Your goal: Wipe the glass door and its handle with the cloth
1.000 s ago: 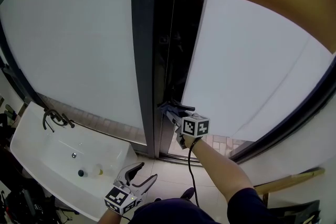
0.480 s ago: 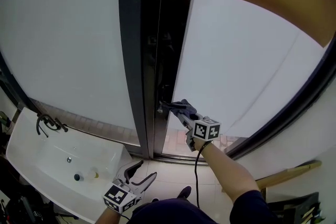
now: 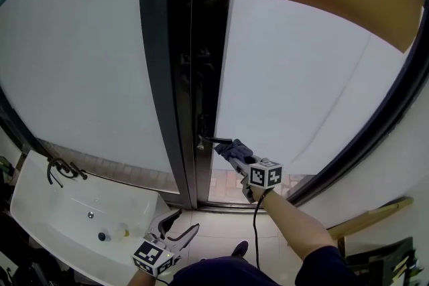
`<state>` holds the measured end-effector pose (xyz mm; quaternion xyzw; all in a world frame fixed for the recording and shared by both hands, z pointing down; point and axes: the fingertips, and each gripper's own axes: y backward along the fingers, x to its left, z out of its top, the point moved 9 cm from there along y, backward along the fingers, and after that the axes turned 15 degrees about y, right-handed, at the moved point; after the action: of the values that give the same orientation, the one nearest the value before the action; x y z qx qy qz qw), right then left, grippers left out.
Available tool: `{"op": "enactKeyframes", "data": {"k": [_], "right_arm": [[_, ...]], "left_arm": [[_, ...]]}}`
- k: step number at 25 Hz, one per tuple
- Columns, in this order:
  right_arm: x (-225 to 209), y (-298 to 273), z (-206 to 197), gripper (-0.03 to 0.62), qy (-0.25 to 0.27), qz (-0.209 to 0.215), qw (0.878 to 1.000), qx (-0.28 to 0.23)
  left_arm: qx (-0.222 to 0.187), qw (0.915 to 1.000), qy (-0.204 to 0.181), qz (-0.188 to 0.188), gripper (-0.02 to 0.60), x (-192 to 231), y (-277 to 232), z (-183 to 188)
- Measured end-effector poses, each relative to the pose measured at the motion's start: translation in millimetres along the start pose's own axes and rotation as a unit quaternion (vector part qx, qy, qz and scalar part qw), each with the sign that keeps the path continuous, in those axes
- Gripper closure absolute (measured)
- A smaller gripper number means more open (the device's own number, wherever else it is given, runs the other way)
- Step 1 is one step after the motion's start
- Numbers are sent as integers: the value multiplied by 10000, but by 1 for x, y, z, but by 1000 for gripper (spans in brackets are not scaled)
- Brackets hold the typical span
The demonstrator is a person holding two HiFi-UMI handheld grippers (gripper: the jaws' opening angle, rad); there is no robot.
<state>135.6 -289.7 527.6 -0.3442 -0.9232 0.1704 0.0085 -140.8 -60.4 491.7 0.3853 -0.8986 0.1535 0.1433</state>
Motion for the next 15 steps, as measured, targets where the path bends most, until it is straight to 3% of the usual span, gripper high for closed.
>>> {"op": "enactKeyframes", "data": {"k": [3,7,15], "right_arm": [[17,-14,-2,444,116,288,9995,85],[32,-43,11,444,-183,498,9982,-263],[40,-101,28,444,-265,325,9990,-164]], "left_arm": [[24,10000,35,80,333,0,0,4],[55,9999,43,105,334,3,1,2],[6,9993,105,364,334,8,8,-2]]}}
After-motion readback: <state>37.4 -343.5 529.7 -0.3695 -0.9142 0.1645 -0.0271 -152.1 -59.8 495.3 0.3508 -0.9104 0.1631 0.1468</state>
